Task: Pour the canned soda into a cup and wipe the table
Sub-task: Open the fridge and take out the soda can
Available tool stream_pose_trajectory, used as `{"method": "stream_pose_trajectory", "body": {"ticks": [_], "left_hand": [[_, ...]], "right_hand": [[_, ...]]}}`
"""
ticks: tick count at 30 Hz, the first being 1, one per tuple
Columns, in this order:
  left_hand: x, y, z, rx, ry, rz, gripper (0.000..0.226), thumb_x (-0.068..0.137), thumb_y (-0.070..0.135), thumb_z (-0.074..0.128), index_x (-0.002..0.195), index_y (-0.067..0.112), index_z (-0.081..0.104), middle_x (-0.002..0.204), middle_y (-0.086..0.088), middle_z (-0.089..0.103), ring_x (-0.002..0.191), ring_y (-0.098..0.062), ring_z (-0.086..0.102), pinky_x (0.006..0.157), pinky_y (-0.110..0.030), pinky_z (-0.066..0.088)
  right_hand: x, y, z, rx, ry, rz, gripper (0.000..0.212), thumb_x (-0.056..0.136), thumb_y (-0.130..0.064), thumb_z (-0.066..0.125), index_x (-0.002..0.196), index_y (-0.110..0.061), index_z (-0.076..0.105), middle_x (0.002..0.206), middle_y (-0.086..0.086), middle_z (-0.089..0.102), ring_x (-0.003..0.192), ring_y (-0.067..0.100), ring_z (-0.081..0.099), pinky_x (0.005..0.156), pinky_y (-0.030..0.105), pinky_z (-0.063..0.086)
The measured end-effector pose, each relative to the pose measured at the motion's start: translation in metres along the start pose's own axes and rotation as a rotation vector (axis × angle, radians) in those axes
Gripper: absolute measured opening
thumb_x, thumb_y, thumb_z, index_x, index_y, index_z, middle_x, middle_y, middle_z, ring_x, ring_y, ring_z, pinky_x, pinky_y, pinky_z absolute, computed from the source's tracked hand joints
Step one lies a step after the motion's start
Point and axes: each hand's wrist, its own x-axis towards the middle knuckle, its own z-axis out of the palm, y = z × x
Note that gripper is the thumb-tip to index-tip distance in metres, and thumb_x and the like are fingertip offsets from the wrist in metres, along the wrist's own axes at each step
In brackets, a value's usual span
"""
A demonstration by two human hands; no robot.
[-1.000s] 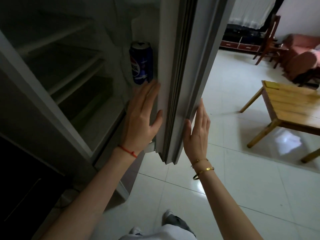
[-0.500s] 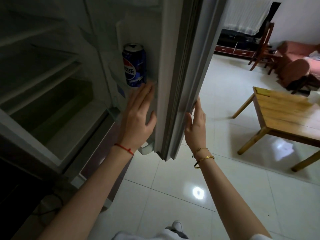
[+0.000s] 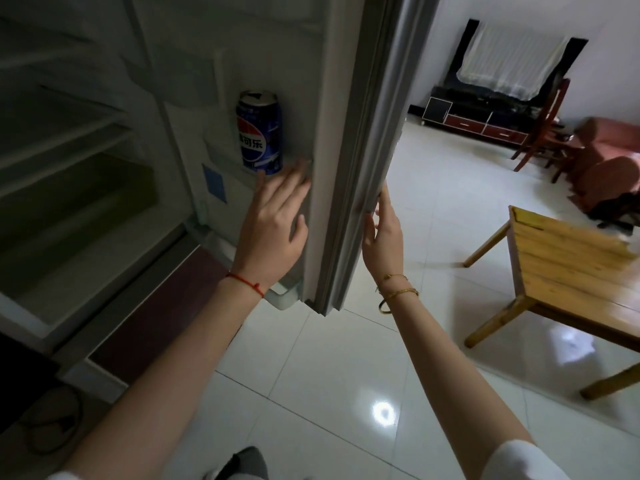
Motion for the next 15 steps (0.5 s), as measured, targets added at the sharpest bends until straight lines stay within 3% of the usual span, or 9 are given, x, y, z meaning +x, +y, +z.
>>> {"method": "stream_pose_trajectory", "body": {"ticks": [5, 11, 15], "left_hand": [[0.025, 0.007, 0.031, 0.031, -0.032, 0.032, 0.05, 0.09, 0.005, 0.055, 0.14, 0.005, 0.051, 0.152, -0.007, 0.043, 0.14, -0.022, 0.036, 0.124, -0.038, 0.006], [0.056, 0.015, 0.067, 0.047, -0.014, 0.052, 0.051, 0.09, 0.004, 0.057, 0.14, 0.007, 0.051, 0.152, -0.007, 0.043, 0.137, -0.02, 0.039, 0.124, -0.034, 0.003], [0.078, 0.017, 0.096, 0.061, 0.021, 0.067, 0.052, 0.089, 0.002, 0.056, 0.14, 0.005, 0.05, 0.151, -0.009, 0.043, 0.136, -0.021, 0.041, 0.124, -0.04, 0.013]], "right_hand": [[0.038, 0.029, -0.005, 0.025, -0.034, 0.016, 0.063, 0.098, -0.008, 0.043, 0.154, -0.021, 0.018, 0.142, 0.003, 0.05, 0.113, 0.026, 0.054, 0.094, 0.022, 0.039], [0.084, 0.055, -0.005, 0.061, -0.043, 0.039, 0.057, 0.101, -0.016, 0.038, 0.154, -0.023, 0.02, 0.143, 0.0, 0.05, 0.121, 0.016, 0.051, 0.101, 0.022, 0.04], [0.119, 0.076, -0.003, 0.058, -0.068, 0.033, 0.055, 0.1, -0.02, 0.031, 0.153, -0.031, 0.019, 0.137, -0.001, 0.056, 0.113, 0.021, 0.056, 0.098, 0.035, 0.046]]}}
